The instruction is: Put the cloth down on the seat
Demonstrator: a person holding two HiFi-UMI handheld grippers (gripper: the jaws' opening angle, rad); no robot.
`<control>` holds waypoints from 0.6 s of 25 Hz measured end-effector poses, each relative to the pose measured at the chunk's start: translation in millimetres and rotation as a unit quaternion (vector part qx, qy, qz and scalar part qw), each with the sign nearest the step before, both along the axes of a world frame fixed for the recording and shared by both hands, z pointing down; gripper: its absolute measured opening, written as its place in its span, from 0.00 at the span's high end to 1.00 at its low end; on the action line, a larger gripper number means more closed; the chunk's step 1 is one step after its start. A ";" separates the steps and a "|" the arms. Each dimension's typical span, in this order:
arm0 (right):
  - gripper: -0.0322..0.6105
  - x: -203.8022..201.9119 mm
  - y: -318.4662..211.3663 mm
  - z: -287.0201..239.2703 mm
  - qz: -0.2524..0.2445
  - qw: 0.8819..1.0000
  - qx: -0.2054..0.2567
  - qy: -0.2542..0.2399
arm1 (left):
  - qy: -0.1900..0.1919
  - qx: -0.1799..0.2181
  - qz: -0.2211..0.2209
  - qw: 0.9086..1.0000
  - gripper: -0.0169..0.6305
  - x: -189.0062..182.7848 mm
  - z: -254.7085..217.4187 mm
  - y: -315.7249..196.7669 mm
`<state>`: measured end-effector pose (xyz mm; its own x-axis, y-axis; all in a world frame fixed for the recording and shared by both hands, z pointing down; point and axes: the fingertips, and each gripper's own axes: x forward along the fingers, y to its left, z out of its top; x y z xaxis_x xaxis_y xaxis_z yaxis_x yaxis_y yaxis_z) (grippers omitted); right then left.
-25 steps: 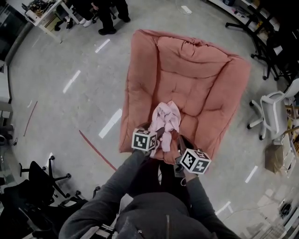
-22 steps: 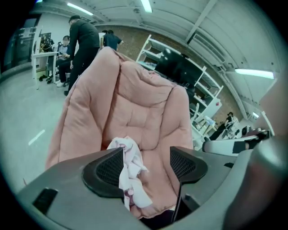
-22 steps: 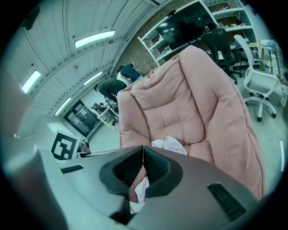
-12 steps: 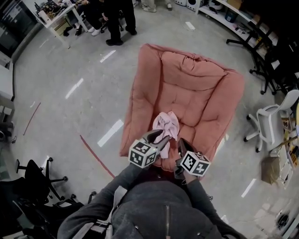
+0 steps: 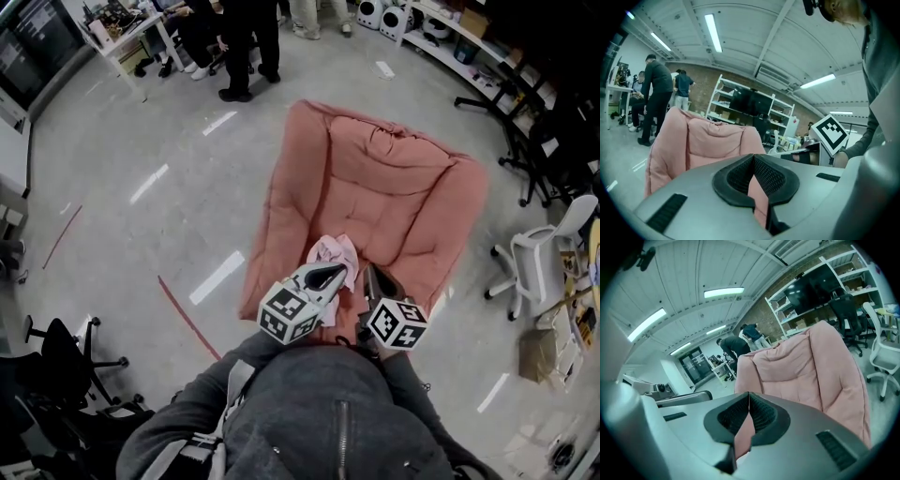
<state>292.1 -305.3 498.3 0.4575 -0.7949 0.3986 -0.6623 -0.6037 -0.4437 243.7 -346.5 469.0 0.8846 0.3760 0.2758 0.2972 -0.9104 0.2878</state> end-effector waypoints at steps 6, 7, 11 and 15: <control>0.94 7.3 -3.4 -55.3 -0.014 0.993 0.043 0.106 | 0.027 0.013 0.013 0.999 0.96 8.8 -24.2 2.9; 0.94 5.1 -6.1 -62.3 -0.020 0.992 0.054 0.116 | 0.031 0.016 0.013 0.999 0.96 9.1 -27.9 2.4; 0.94 -7.7 -18.7 -69.5 -0.051 0.988 0.068 0.131 | 0.039 0.024 0.013 0.999 0.96 7.1 -30.7 -0.2; 0.94 -14.0 -23.3 -62.1 -0.068 0.989 0.054 0.123 | 0.024 0.026 0.010 0.999 0.96 3.1 -22.8 -2.4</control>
<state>278.1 -328.6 436.2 0.4160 -0.8875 0.1982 -0.8297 -0.4597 -0.3167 246.8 -348.9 446.2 0.8902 0.3794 0.2524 0.3274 -0.9177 0.2249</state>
